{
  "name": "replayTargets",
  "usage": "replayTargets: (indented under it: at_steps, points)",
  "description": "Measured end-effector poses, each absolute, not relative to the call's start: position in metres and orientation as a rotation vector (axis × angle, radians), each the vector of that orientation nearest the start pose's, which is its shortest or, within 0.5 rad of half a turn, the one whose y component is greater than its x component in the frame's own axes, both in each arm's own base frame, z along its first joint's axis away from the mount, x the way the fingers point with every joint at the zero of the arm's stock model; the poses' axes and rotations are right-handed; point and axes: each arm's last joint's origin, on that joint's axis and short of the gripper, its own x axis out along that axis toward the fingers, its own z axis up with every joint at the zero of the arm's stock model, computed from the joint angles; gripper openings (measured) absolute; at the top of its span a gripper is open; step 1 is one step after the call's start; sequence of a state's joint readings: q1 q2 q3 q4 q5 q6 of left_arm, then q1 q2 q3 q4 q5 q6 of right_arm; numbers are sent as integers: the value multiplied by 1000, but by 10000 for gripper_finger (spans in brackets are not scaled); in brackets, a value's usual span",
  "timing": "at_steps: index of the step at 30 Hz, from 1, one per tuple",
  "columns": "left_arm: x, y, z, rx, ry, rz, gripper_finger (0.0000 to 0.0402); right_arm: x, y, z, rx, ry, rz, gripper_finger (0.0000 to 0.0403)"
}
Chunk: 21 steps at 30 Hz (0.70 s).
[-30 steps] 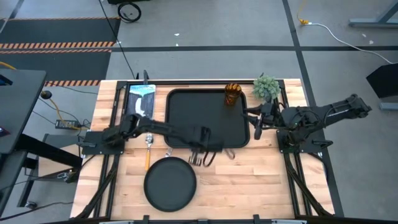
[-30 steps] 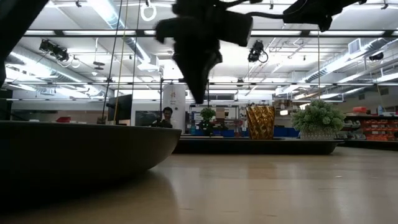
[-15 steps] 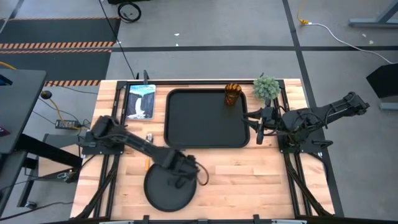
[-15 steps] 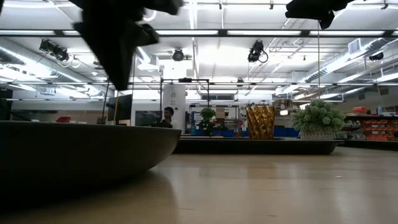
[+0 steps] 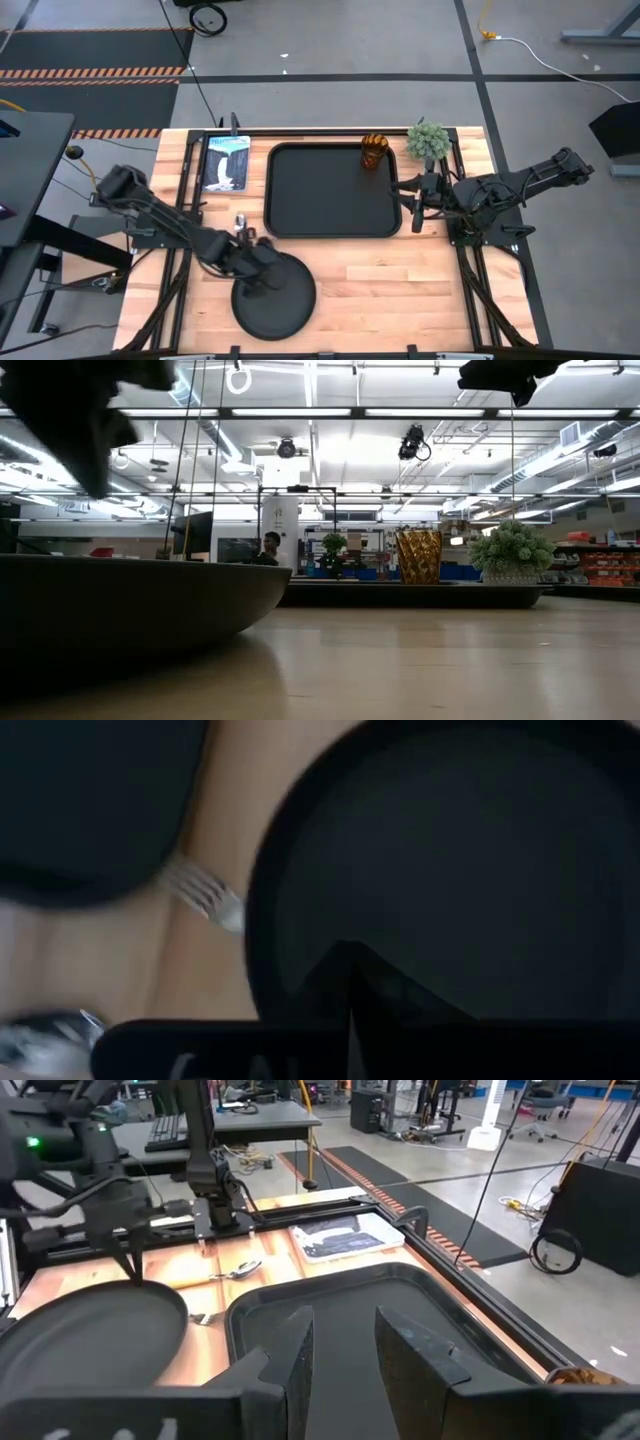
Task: Pick and place plate/cup/fork/spoon on tray
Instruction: Put the gray plate on the black tray
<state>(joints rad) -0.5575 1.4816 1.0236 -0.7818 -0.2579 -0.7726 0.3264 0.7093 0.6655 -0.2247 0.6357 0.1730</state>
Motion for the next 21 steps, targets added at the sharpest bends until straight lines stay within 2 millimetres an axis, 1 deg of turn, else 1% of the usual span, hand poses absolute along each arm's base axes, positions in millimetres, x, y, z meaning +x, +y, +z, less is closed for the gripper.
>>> replayTargets:
  at_steps: [5, 7, 9, 12, 16, 18, 21]
  points:
    - [205, -136, 217, -402, 1126, 292, 13, 153, 34, 300, 55, 212, -327, 116]
    - [197, -135, 219, -496, 1110, 338, 25, 153, 34, 300, 54, 216, -327, 116]
    - [193, -132, 222, -577, 1099, 392, 45, 155, 34, 299, 50, 221, -327, 116]
    - [189, -129, 222, -637, 1099, 479, 85, 157, 35, 298, 46, 227, -327, 116]
    - [190, -127, 213, -622, 1134, 569, 138, 161, 36, 295, 36, 245, -328, 116]
    - [193, -123, 209, -613, 1155, 604, 154, 163, 37, 293, 32, 251, -328, 116]
    - [199, -118, 205, -611, 1182, 623, 160, 167, 38, 292, 24, 259, -327, 116]
